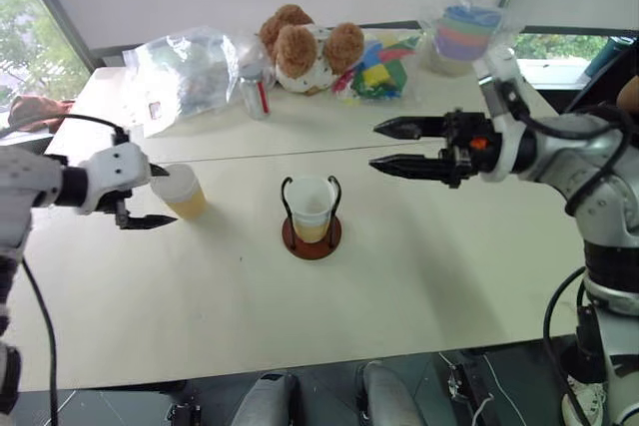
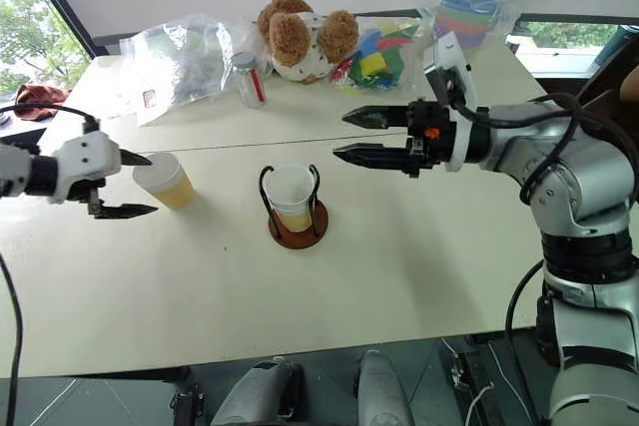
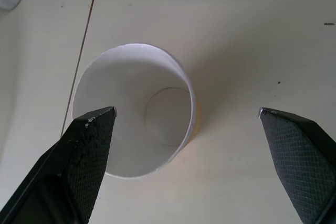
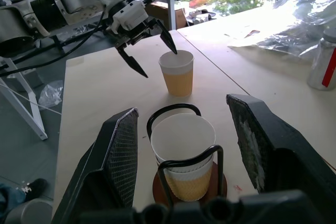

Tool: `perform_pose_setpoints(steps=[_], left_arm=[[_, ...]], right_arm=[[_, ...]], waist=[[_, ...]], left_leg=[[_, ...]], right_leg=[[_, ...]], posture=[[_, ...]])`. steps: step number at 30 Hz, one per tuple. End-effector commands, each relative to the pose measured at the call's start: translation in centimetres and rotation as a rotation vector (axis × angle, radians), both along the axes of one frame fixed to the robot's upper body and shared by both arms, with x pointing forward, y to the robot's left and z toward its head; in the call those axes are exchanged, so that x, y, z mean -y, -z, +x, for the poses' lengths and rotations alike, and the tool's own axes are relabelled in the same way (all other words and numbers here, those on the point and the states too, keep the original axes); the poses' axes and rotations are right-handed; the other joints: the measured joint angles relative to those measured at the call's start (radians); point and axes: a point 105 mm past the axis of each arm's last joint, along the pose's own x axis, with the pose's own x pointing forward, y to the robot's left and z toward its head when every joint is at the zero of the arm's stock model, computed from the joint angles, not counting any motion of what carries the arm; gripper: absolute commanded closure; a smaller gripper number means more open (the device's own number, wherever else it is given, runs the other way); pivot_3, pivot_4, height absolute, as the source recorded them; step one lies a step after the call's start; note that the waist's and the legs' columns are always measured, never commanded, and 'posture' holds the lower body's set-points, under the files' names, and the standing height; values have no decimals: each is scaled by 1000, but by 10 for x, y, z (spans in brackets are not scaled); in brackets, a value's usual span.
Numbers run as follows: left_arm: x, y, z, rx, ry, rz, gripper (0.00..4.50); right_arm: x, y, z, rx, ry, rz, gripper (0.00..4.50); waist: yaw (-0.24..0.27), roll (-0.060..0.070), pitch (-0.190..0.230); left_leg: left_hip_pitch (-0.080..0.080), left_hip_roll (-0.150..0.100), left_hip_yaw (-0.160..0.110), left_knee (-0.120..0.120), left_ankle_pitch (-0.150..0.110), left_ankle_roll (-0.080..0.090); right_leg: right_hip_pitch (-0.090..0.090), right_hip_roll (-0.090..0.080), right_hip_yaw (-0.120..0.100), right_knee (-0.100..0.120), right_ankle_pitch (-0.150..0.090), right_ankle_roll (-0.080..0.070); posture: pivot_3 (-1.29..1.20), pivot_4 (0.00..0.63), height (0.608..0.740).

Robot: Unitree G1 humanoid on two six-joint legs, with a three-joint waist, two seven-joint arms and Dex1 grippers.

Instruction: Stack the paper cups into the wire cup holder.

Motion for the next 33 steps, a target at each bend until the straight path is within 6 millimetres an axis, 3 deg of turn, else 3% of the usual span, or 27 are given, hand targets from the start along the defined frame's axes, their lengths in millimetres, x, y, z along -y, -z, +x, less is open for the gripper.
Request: perform_pose_setpoints(steps=[1,2,5,12,18,20,24,27,30,33], left_arm=[[1,2,4,-28,37,36,0],[2,4,4,-38,43,39,0],[4,9,14,-43,58,64,839],[5,12,18,-68,84,76,4336],[9,3,21,-42,105,88,4463],[21,-25,25,2,141,89,4463],[77,-99,24,74,303,-6,4463],[122,-128,11,75,454,-61,4463],[162,-138,-5,8,619,-116,4463],[176,-132,-7,-47,683,-116,4463]], right_arm=[[1,-11,-7,54,11,7,1618],[1,-11,-7,54,15,6,1618],[2,-9,-9,53,26,-1,1556],[3,-5,-10,53,46,-18,1556],[3,-1,-10,47,60,-36,1556],[8,2,-7,35,83,-42,1556],[24,11,1,31,171,-103,1556],[36,9,-1,47,213,-134,1556],[48,11,-15,40,215,-214,1556],[51,10,-26,40,210,-252,1556]], waist=[[0,0,0],[-1,0,0],[-1,0,0],[-3,0,0],[-2,0,0],[3,-2,0],[15,-4,1],[17,-4,1],[18,-3,1],[8,-2,1]], left_leg=[[0,0,0,0,0,0],[0,0,0,0,0,0],[1,0,0,0,0,0],[0,0,0,0,0,0],[0,0,0,1,0,0],[0,0,0,2,0,0],[-8,0,-8,14,-1,2],[-7,-2,-5,16,-3,5],[-5,-2,-4,15,-4,7],[-5,-2,-4,15,-4,7]], right_leg=[[0,0,0,1,0,0],[0,0,0,5,0,0],[-1,0,0,7,0,0],[-1,0,-1,7,0,0],[-1,0,-1,7,0,0],[-1,0,-1,8,0,0],[0,2,-8,8,0,0],[2,0,-7,7,1,3],[2,-1,-5,8,0,4],[1,0,-4,8,0,4]], posture=[[0,150,740],[0,150,740],[0,150,740],[0,150,740],[0,150,740],[0,150,740],[0,150,740],[0,150,740],[0,150,740],[0,150,740]])
